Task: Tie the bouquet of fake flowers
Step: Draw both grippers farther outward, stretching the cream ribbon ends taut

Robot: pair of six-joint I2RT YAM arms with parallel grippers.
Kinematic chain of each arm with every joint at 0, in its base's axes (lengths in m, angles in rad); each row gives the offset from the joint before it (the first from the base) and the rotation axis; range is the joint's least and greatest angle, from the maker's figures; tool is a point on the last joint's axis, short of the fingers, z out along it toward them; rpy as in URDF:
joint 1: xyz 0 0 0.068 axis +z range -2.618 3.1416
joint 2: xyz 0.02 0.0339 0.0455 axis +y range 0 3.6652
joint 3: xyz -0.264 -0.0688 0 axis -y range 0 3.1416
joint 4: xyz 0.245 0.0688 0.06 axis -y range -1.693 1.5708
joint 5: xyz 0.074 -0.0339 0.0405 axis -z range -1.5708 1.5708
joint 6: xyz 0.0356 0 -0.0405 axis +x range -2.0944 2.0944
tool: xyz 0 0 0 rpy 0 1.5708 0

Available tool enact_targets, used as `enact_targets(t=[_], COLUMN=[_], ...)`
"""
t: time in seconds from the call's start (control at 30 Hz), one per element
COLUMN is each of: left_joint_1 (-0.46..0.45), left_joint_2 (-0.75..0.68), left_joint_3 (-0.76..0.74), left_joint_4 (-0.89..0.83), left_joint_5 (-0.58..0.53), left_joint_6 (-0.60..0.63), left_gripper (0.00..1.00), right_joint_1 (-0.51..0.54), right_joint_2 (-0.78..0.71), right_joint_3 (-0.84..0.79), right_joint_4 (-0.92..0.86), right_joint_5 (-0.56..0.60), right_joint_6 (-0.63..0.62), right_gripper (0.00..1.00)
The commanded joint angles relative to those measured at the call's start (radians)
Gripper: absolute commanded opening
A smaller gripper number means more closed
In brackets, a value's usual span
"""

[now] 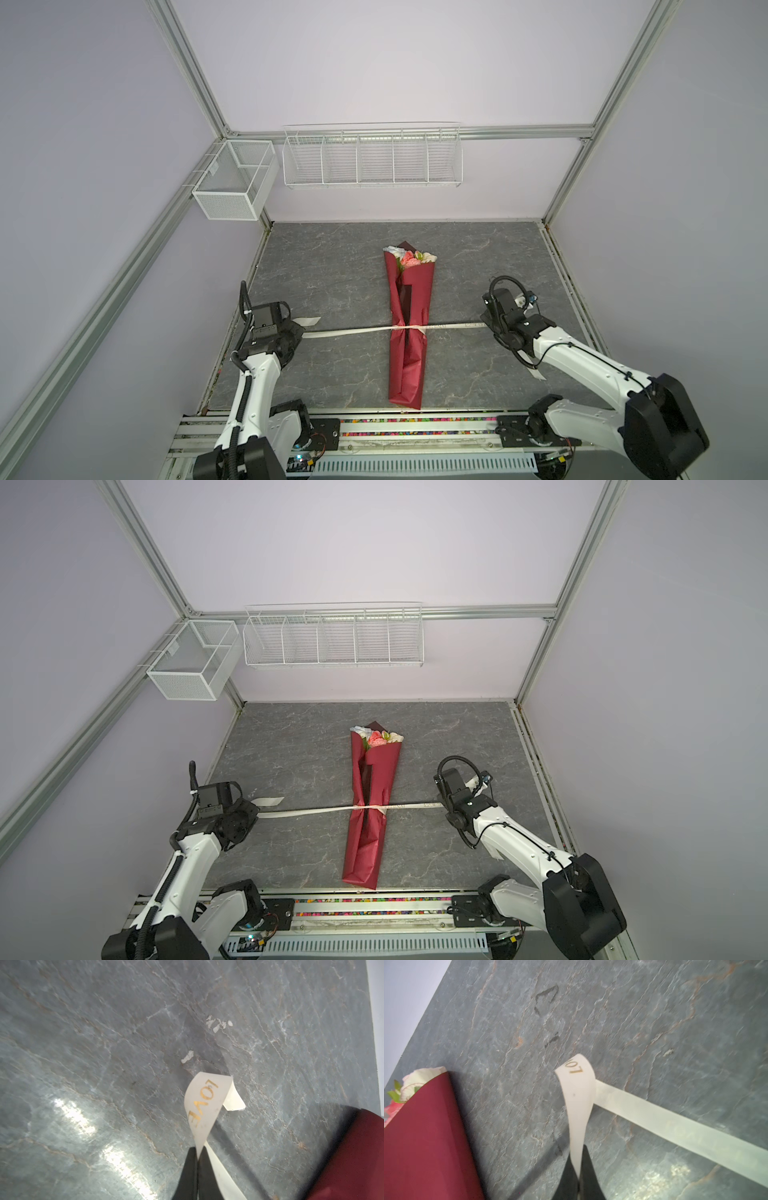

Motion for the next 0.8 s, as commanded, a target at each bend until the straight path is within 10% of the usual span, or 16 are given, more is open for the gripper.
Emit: enact_targets(t=[0.0, 0.77], left_joint_1=[0.045, 0.301], left_joint_2=[0.023, 0.168], left_joint_3=[-0.007, 0.081], left_joint_4=[0.016, -0.03], left_joint_5=[-0.024, -0.138], left_joint_6=[0.014, 0.141], left_gripper=[0.0, 0.0], right_joint_1=[-0.059, -0.216], right_joint_2=[0.001, 0.103], right_joint_3=[-0.003, 0.09], right_joint_4=[-0.062, -0.091], right_joint_5=[0.069, 0.315], right_joint_6=[-0.15, -0.395], right_gripper=[0.06, 0.06])
